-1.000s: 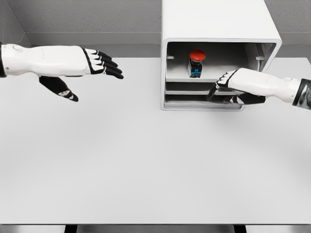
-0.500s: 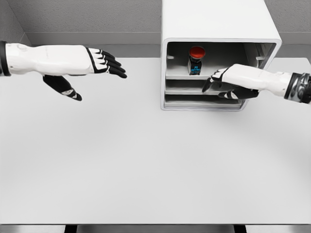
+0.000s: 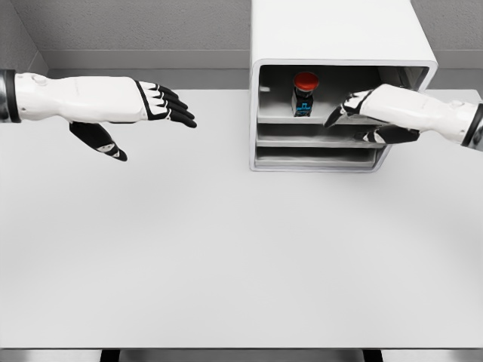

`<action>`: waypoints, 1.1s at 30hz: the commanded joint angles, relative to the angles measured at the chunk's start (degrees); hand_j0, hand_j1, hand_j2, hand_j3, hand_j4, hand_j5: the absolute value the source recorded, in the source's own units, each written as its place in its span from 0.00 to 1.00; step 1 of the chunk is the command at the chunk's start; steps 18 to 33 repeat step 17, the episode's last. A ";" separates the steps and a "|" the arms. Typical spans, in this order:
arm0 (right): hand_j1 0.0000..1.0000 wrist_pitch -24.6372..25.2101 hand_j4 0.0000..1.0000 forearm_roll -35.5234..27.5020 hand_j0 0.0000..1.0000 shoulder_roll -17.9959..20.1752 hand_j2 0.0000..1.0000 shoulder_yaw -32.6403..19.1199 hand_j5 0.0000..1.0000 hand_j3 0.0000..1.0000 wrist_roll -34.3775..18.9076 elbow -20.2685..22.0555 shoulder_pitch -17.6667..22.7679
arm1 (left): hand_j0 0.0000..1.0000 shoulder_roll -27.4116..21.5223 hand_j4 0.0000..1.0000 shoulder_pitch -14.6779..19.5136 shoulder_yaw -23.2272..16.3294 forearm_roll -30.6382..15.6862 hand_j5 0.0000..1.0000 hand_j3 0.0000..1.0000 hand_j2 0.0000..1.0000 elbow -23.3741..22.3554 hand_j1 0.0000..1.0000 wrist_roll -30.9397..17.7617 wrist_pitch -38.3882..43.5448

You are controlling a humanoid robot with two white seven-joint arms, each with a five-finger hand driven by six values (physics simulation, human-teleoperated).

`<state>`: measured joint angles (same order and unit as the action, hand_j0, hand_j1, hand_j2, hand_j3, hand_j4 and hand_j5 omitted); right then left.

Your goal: Slide open multi-storey tabletop storage cabinets and put open load switch and slide close multi-storey tabletop storage cabinets

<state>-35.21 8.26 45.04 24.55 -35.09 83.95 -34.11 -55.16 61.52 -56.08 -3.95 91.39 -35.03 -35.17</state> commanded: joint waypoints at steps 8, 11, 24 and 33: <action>1.00 0.21 1.00 -1.15 1.00 8.31 1.00 -13.04 1.00 1.00 0.09 16.87 13.89 | 1.00 -0.04 1.00 0.00 0.00 -0.27 1.00 1.00 1.00 0.02 1.00 0.03 0.17; 1.00 0.21 1.00 -1.15 1.00 9.37 1.00 -12.60 1.00 1.00 0.09 16.87 18.02 | 1.00 -0.04 1.00 0.00 0.00 -0.18 1.00 1.00 1.00 0.02 1.00 0.03 0.17; 1.00 0.21 1.00 -1.06 1.00 9.19 1.00 -12.60 1.00 1.00 0.09 16.87 19.69 | 1.00 -0.04 1.00 0.00 0.00 1.05 1.00 1.00 1.00 0.02 1.00 0.03 0.17; 1.00 0.21 1.00 -1.06 1.00 9.19 1.00 -12.60 1.00 1.00 0.09 16.87 19.69 | 1.00 -0.04 1.00 0.00 0.00 1.05 1.00 1.00 1.00 0.02 1.00 0.03 0.17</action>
